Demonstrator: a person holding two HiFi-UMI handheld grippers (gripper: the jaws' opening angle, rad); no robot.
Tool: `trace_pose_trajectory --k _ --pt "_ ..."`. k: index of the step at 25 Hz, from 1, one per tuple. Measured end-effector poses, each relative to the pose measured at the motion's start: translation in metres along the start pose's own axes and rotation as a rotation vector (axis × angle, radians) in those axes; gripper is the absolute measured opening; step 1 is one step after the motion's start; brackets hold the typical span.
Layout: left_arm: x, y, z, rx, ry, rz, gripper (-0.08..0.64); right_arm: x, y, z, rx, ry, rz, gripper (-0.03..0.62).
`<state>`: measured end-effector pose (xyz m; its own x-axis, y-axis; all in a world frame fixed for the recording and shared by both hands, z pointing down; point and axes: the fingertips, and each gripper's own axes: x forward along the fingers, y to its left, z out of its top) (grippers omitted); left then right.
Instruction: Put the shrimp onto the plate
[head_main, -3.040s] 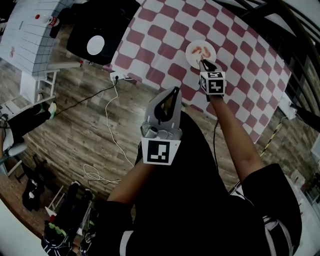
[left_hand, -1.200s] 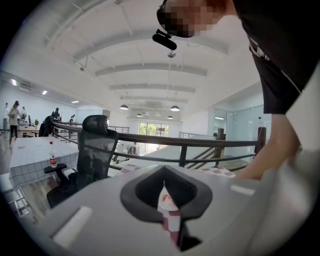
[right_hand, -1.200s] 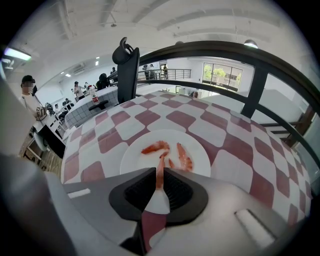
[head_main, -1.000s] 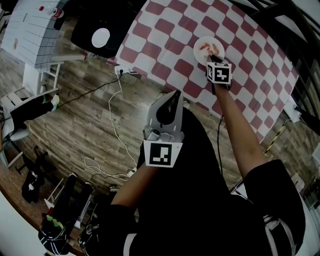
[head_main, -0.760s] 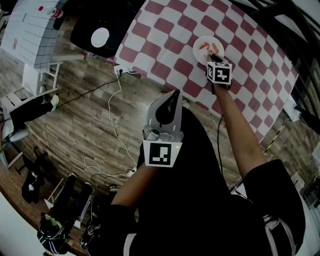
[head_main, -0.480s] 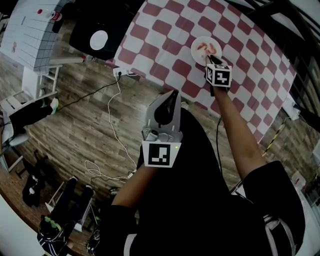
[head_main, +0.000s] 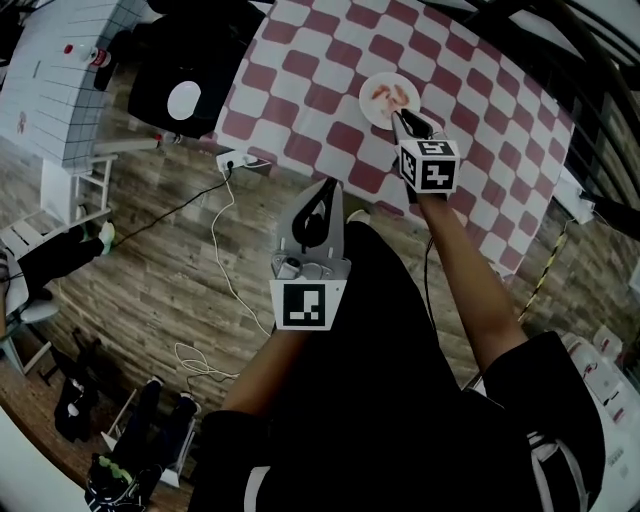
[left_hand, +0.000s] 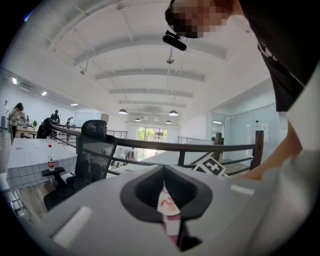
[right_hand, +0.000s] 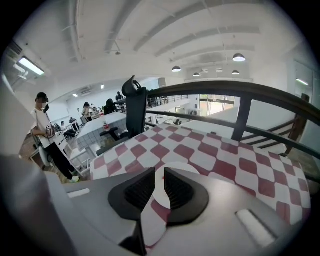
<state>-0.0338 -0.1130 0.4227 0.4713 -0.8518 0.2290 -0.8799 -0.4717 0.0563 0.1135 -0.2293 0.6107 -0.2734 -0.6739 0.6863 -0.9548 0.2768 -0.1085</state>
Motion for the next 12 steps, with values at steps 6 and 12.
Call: trace_pose_trajectory --k 6,12 --pt "-0.005 -0.016 0.008 -0.002 -0.007 -0.044 0.009 -0.054 0.009 0.018 0.048 -0.102 -0.008 0.051" --pt "0.0 -0.011 0.03 0.004 -0.082 -0.054 0.009 -0.115 0.005 0.033 0.073 -0.188 -0.041 0.02"
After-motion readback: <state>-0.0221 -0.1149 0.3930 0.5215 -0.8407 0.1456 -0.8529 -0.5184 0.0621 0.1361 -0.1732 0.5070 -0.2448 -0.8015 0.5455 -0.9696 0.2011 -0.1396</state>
